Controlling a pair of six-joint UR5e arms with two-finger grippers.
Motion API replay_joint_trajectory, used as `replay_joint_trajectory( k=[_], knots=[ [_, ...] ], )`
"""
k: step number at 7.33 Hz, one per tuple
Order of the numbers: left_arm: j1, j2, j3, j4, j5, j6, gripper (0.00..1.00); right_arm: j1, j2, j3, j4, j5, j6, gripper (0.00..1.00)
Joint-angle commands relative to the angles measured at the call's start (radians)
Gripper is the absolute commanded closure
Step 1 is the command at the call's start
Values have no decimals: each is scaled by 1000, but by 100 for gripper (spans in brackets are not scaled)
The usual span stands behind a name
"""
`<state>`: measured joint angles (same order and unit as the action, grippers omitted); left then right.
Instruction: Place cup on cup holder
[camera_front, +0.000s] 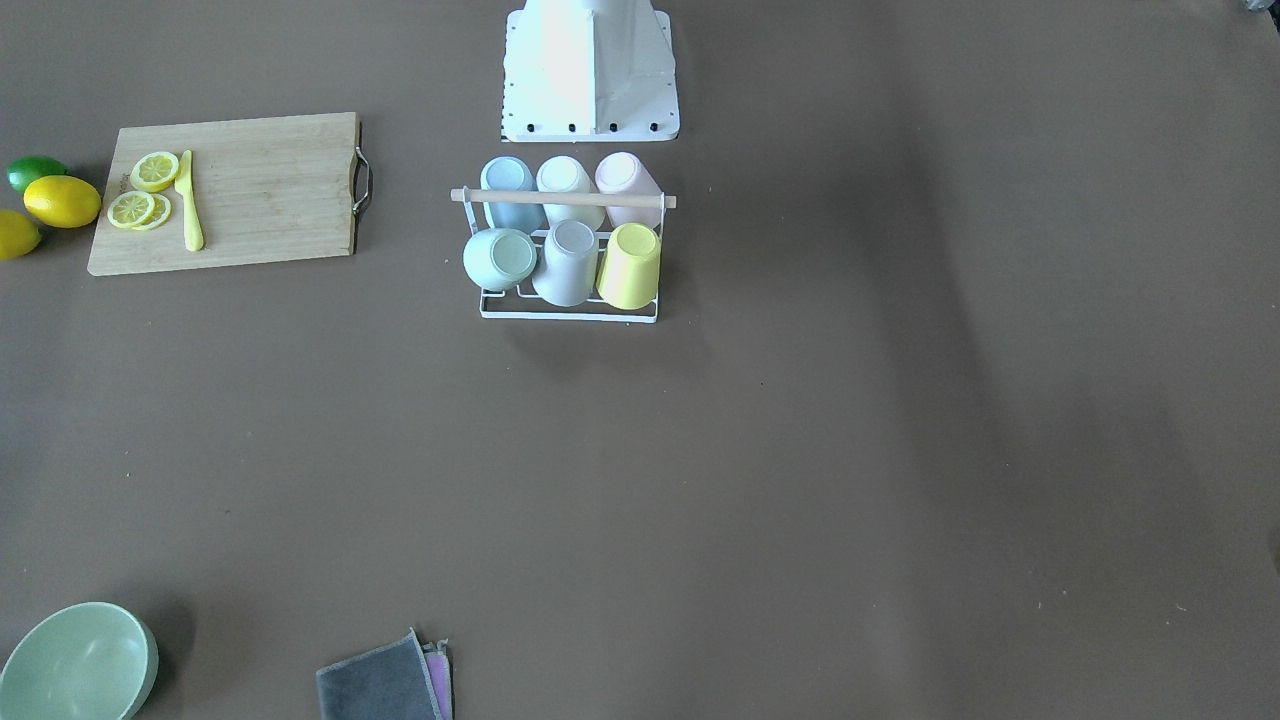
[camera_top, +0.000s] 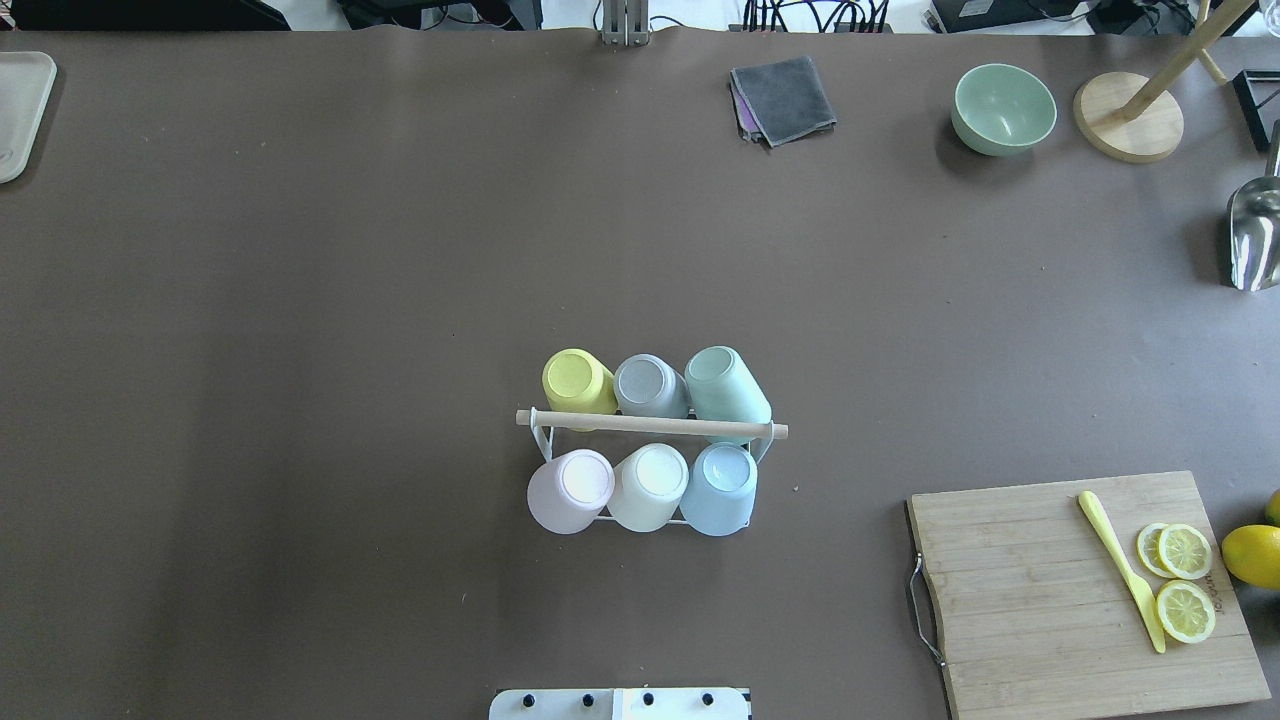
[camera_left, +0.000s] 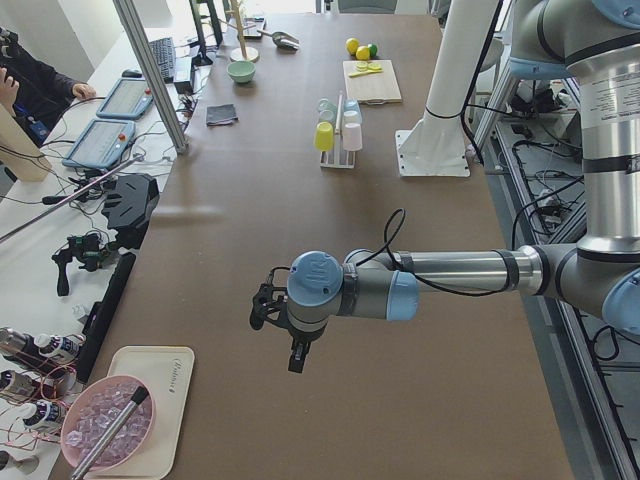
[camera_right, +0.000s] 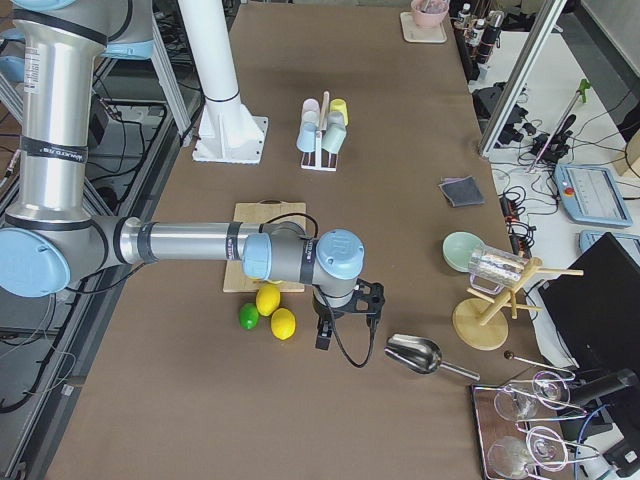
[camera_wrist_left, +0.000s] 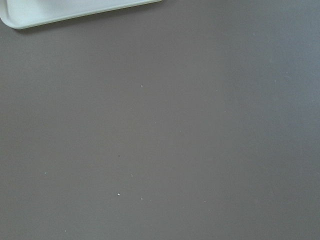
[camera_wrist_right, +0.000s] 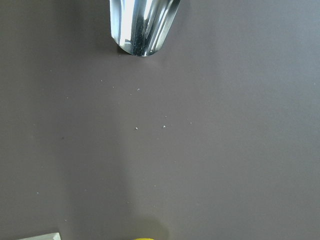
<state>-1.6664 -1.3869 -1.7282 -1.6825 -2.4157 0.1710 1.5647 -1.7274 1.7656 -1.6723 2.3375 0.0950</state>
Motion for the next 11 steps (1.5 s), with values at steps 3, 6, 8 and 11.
replay_joint_trajectory(
  k=[3,6,8,11],
  knots=[
    [1,-4,7,6,-5,-16,1,0,0,0,2,2,0,0],
    [1,0,10,-2,-3,-16,1,0,0,0,5,2,2,0],
    [1,8,10,-3,-5,-15,1,0,2,2,5,3,2,0],
    [1,6,9,-5,-5,-16,1,0,3,2,6,3,0,0]
  ],
)
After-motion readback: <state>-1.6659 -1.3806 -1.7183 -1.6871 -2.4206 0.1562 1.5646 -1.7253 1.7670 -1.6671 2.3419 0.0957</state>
